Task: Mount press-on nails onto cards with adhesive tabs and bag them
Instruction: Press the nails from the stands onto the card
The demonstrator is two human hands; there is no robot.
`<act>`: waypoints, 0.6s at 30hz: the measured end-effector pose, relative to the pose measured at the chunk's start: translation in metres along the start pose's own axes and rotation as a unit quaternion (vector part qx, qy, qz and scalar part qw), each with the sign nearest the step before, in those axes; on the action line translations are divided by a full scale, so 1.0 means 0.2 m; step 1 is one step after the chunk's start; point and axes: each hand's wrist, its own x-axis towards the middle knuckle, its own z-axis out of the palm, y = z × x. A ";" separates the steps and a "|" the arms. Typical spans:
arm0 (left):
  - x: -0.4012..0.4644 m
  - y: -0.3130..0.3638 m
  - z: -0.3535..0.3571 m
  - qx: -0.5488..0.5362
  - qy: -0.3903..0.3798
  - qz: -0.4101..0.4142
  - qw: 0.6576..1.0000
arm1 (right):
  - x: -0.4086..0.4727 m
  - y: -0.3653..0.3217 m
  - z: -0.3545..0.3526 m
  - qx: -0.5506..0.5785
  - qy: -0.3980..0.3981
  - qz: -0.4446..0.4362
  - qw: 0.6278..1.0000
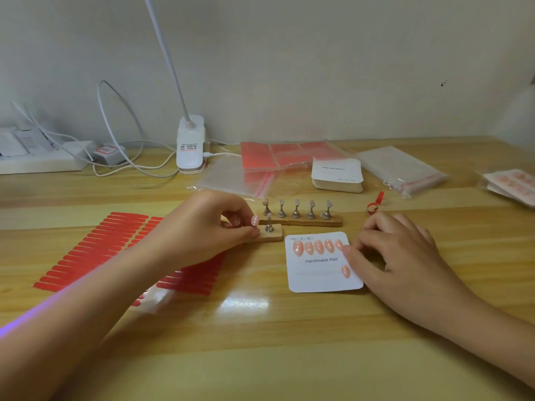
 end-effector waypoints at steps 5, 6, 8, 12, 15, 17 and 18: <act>0.01 -0.01 -0.01 -0.012 -0.006 -0.013 1.000 | 0.05 0.00 -0.03 -0.031 -0.066 0.009 0.997; 0.01 -0.01 -0.01 -0.013 -0.006 -0.015 1.000 | 0.06 0.00 -0.03 -0.037 -0.075 0.018 0.996; 0.01 -0.01 -0.01 -0.013 -0.009 -0.016 1.000 | 0.08 -0.01 -0.04 -0.046 -0.088 0.033 0.995; 0.02 -0.01 -0.01 -0.024 -0.016 -0.019 0.999 | 0.09 -0.01 -0.05 -0.112 -0.101 0.012 0.988; 0.02 -0.02 -0.01 -0.033 -0.021 -0.021 0.999 | 0.11 -0.03 -0.09 -0.146 -0.081 -0.019 0.986; 0.02 -0.02 -0.01 -0.036 -0.026 -0.019 0.999 | 0.15 -0.06 -0.11 -0.131 -0.036 -0.044 0.990; 0.02 -0.02 -0.01 -0.039 -0.027 -0.018 0.999 | 0.17 -0.09 -0.12 -0.111 -0.014 -0.056 0.992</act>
